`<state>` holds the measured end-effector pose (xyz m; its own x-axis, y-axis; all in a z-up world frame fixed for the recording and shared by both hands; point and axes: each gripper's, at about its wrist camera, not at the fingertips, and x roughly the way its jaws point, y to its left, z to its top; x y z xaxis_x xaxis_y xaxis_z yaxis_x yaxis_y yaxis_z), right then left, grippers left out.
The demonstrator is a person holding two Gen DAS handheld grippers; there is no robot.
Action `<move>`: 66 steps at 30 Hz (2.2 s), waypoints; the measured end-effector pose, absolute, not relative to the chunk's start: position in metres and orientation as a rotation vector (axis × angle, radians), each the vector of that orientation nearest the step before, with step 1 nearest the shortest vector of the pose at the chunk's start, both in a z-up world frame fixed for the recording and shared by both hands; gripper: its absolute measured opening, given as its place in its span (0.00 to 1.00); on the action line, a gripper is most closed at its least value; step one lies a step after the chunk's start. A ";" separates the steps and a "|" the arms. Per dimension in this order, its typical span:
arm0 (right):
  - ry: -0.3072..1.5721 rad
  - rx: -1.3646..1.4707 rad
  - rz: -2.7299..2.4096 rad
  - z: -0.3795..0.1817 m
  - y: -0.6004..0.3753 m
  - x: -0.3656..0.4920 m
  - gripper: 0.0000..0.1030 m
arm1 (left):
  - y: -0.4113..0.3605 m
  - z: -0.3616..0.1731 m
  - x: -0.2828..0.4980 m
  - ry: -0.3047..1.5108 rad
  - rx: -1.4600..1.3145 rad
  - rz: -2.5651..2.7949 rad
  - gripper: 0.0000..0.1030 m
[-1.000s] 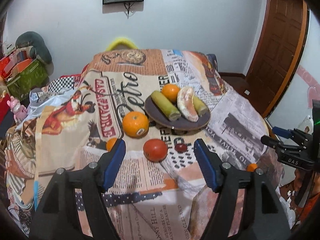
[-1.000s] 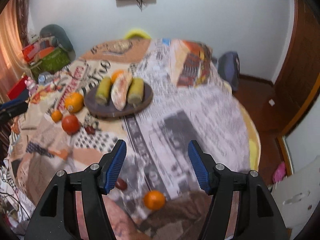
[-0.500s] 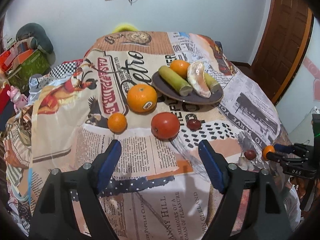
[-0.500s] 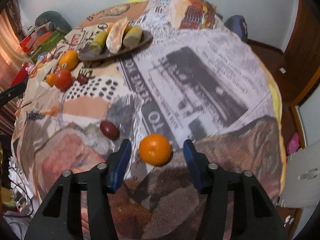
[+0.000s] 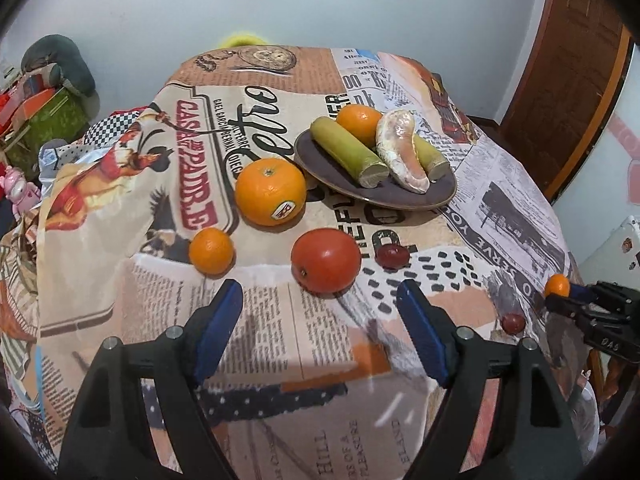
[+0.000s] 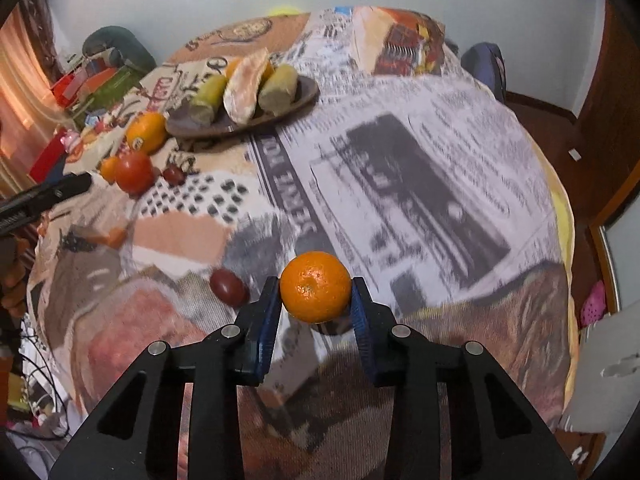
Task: Organize fruits
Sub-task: 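Grasp the red tomato with the left tool while the right tool grasps a mandarin, then carry the tomato and mandarin toward the grey plate with both tools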
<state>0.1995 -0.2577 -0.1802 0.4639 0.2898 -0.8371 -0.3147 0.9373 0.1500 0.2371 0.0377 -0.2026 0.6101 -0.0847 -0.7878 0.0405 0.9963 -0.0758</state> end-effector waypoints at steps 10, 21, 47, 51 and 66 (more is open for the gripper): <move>0.976 -0.024 0.399 -0.172 -0.240 0.228 0.31 | 0.031 -0.228 0.273 0.971 -0.054 -0.085 0.64; 0.974 -0.026 0.437 -0.177 -0.223 0.246 0.31 | 0.034 -0.240 0.285 0.977 -0.083 -0.100 0.48; 0.872 -0.027 0.485 -0.149 -0.191 0.289 0.31 | 0.034 -0.175 0.308 0.826 -0.072 -0.112 0.47; 0.863 -0.038 0.498 -0.148 -0.184 0.297 0.31 | 0.031 -0.171 0.320 0.812 -0.069 -0.120 0.47; 0.915 -0.050 0.513 -0.174 -0.170 0.321 0.31 | 0.029 -0.200 0.366 0.859 -0.051 -0.118 0.47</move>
